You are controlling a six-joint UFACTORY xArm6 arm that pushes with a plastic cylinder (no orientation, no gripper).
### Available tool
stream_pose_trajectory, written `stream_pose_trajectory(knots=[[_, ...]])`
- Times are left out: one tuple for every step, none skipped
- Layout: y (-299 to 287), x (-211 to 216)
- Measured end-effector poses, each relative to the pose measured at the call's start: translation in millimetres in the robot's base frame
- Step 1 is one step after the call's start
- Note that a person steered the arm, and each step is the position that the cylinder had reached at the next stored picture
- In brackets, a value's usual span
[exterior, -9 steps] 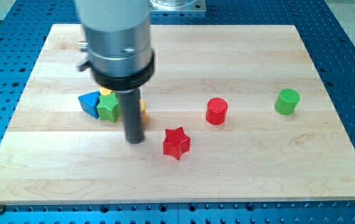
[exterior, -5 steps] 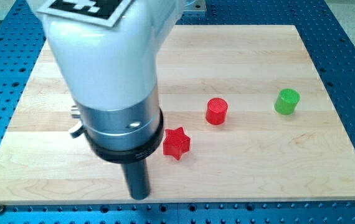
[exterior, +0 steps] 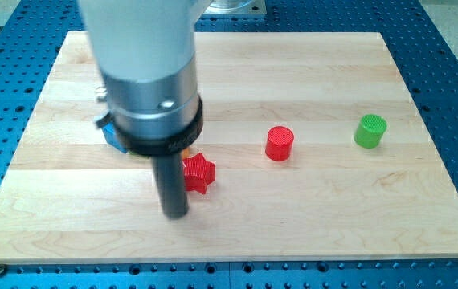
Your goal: Push the red star into the group of blocks
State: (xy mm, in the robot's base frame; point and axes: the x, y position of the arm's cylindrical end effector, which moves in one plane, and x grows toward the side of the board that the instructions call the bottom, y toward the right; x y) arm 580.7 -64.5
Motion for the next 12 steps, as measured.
stream_pose_trajectory(knots=[[57,11],[69,-24],[55,-29],[-11,-29],[-21,-19],[50,-22],[88,-49],[46,-52],[-11,-47],[-16,-53],[-18,-55],[-14,-56]])
